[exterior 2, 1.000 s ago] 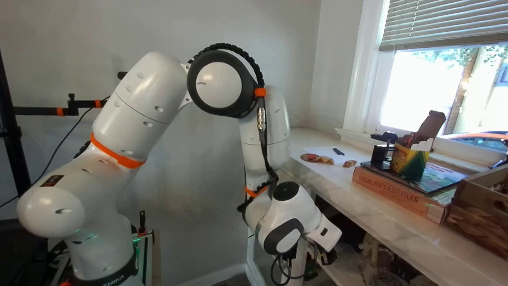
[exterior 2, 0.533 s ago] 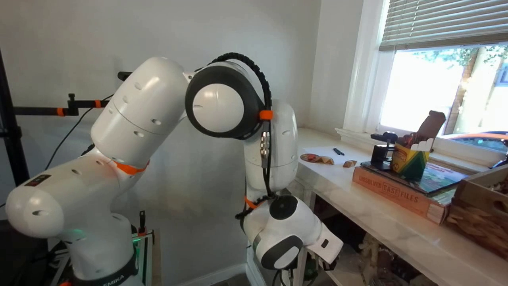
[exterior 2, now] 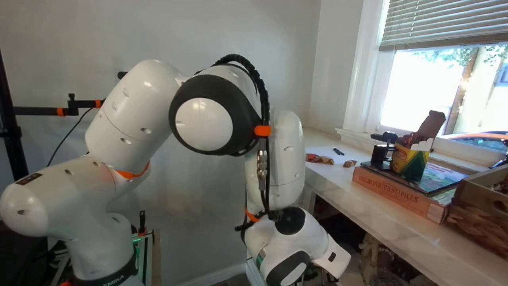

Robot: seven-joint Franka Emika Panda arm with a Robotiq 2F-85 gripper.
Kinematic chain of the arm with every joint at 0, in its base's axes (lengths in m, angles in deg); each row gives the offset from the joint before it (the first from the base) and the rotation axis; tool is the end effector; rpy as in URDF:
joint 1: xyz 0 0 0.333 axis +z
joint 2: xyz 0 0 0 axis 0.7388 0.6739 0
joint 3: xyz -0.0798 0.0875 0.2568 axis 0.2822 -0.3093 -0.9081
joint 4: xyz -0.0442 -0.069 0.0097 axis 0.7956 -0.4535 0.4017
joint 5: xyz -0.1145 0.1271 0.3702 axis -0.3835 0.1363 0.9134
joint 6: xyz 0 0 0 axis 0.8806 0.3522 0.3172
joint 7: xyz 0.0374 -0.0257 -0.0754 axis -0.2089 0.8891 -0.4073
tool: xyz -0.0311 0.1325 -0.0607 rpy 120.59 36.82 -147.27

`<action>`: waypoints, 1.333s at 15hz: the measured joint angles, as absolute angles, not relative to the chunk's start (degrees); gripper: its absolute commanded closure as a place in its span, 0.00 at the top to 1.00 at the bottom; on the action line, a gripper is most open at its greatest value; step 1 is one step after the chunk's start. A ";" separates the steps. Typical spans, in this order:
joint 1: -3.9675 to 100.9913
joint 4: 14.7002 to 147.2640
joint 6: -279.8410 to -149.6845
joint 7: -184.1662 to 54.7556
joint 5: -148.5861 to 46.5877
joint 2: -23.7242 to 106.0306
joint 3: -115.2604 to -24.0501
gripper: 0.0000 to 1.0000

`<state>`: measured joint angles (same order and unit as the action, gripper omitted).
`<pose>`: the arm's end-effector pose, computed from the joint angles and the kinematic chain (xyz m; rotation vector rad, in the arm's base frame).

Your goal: Put the yellow crayon into the cupboard

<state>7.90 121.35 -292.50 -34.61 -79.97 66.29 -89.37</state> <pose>0.5161 -0.1228 0.0638 -2.5391 0.7474 -0.9551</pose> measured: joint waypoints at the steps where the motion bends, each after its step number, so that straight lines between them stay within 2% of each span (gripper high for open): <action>1: 6.90 120.88 -291.76 -34.40 -81.34 66.68 -89.82 0.03; 6: 1.54 117.09 -286.14 -33.23 -87.57 68.54 -93.53 0.03; 7: 0.19 116.17 -284.65 -32.90 -88.89 68.91 -94.73 0.10; 14: -3.78 113.71 -282.04 -32.30 -91.82 70.93 -98.40 0.10; 15: -3.78 113.70 -282.05 -32.30 -91.82 70.95 -98.45 0.03; 20: -3.70 113.01 -281.99 -33.69 -92.05 70.97 -98.65 0.03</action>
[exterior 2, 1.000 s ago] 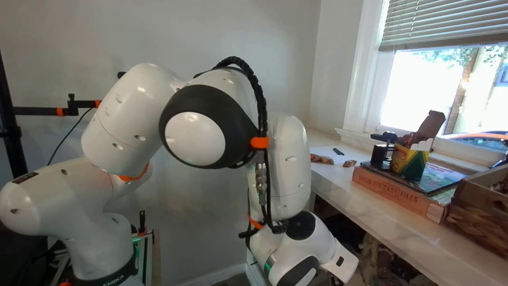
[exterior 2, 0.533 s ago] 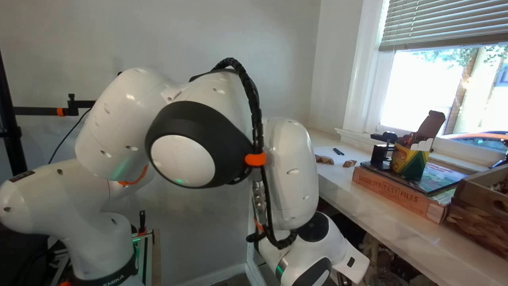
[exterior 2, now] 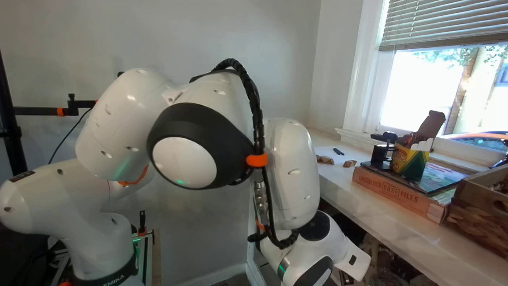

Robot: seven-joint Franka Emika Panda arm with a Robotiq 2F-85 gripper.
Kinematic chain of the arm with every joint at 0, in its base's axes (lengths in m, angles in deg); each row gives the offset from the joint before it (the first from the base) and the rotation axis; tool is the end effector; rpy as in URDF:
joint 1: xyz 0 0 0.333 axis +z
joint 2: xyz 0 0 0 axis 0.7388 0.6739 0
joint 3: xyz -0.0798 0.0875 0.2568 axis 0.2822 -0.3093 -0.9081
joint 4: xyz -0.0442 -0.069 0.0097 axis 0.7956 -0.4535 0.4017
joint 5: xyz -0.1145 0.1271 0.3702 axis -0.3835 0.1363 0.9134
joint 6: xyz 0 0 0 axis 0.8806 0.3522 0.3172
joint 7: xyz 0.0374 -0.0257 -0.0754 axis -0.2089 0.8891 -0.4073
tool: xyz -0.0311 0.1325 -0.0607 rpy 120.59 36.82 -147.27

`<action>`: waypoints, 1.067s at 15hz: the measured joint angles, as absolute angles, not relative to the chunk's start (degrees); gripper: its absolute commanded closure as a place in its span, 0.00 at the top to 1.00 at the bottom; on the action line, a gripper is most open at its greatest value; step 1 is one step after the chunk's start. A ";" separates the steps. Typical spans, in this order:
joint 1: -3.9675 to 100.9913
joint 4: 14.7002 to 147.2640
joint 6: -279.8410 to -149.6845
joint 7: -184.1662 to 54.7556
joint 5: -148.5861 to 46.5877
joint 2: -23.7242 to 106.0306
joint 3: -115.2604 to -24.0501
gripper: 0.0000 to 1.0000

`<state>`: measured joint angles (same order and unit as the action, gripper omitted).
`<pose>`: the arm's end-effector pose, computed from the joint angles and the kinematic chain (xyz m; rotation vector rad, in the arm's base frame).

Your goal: Put the yellow crayon into the cupboard

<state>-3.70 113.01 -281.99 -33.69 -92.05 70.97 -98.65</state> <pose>0.5499 -0.1418 0.0697 -2.5593 0.6362 -0.9114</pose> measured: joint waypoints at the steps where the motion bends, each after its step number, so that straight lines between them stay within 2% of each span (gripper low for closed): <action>1: -3.74 112.40 -281.62 -33.97 -92.55 71.05 -98.87 0.03; 16: -8.70 100.90 -273.15 -40.96 -98.45 82.92 -107.12 0.03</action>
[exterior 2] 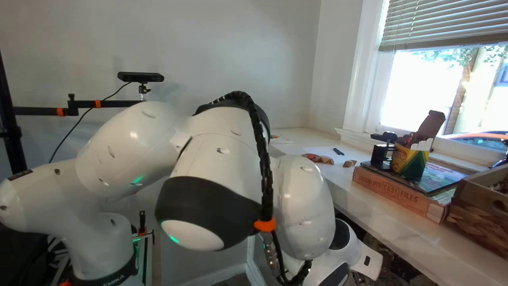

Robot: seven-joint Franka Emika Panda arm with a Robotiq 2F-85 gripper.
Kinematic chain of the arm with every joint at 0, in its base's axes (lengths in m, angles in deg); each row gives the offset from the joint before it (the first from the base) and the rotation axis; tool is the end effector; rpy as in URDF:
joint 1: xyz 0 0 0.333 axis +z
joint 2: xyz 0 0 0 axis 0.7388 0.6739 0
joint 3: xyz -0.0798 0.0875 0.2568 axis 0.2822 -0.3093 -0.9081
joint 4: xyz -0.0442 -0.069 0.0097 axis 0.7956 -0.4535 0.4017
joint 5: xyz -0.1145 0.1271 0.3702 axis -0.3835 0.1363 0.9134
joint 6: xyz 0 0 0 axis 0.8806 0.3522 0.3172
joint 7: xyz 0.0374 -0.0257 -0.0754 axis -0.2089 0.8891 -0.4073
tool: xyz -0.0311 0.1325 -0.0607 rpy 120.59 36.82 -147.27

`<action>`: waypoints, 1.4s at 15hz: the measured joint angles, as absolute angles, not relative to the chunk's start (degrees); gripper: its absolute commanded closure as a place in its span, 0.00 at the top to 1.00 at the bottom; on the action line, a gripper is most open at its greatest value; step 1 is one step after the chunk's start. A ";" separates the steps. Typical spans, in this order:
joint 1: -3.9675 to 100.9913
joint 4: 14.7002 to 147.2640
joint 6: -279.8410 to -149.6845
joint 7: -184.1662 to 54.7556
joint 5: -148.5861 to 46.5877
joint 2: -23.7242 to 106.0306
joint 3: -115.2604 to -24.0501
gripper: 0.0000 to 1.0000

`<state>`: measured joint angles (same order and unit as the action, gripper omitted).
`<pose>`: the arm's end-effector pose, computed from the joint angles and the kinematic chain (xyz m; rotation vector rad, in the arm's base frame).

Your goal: Put the yellow crayon into the cupboard

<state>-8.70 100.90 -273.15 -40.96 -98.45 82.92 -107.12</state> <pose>0.5987 -0.1350 0.0520 -2.5784 0.4447 -0.9154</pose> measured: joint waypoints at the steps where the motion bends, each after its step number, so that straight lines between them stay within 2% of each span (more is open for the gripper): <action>1: -8.81 100.14 -273.15 -41.82 -98.45 83.81 -107.35 0.03; 9: -9.36 93.57 -272.26 -47.09 -98.46 90.68 -110.63 0.03; 21: -11.87 82.92 -260.27 -58.31 -98.39 103.22 -121.21 0.03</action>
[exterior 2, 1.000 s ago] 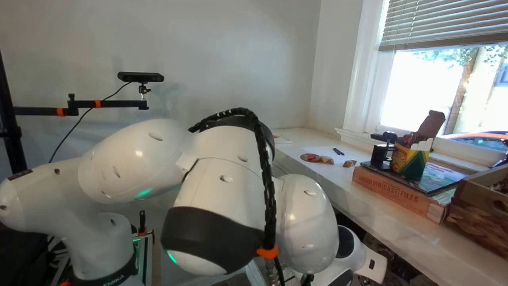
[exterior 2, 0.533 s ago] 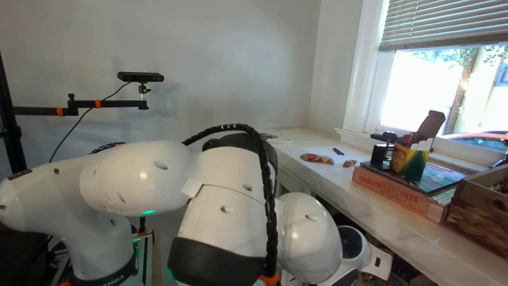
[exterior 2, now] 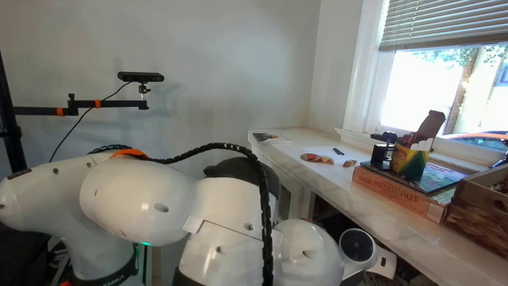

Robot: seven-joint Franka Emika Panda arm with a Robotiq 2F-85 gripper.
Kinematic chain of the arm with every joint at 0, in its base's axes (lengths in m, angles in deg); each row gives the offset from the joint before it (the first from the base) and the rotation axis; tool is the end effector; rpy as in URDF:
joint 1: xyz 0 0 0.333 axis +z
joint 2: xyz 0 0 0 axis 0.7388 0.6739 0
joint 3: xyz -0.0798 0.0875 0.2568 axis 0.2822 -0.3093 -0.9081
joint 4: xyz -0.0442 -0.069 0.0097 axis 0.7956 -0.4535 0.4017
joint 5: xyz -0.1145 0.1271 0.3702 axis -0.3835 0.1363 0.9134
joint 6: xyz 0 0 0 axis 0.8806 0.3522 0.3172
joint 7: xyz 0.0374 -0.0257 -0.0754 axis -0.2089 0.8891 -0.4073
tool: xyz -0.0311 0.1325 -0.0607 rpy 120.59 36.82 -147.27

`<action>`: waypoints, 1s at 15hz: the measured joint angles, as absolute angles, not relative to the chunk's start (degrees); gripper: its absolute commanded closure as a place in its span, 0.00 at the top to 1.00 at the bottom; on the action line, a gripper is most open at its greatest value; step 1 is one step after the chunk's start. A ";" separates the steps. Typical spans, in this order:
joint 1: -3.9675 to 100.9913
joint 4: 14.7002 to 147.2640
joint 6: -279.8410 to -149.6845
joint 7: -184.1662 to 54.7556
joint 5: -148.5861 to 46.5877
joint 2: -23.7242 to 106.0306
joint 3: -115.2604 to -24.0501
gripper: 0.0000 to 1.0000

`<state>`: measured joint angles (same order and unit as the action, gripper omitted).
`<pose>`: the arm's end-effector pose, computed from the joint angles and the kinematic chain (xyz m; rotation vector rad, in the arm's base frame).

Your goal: Put the yellow crayon into the cupboard

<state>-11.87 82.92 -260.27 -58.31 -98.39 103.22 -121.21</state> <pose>0.6737 -0.1224 0.0351 -2.5167 0.2907 -0.9451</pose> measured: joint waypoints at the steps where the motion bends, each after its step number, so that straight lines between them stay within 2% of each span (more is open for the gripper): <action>1: -11.90 82.14 -259.59 -59.24 -98.34 104.08 -121.81 0.03; 10: -11.76 77.71 -256.15 -64.38 -97.76 109.94 -126.19 0.03; 15: -9.90 77.71 -256.45 -76.00 -82.79 109.60 -126.02 0.03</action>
<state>-9.90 77.71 -256.45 -76.00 -82.79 109.60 -126.02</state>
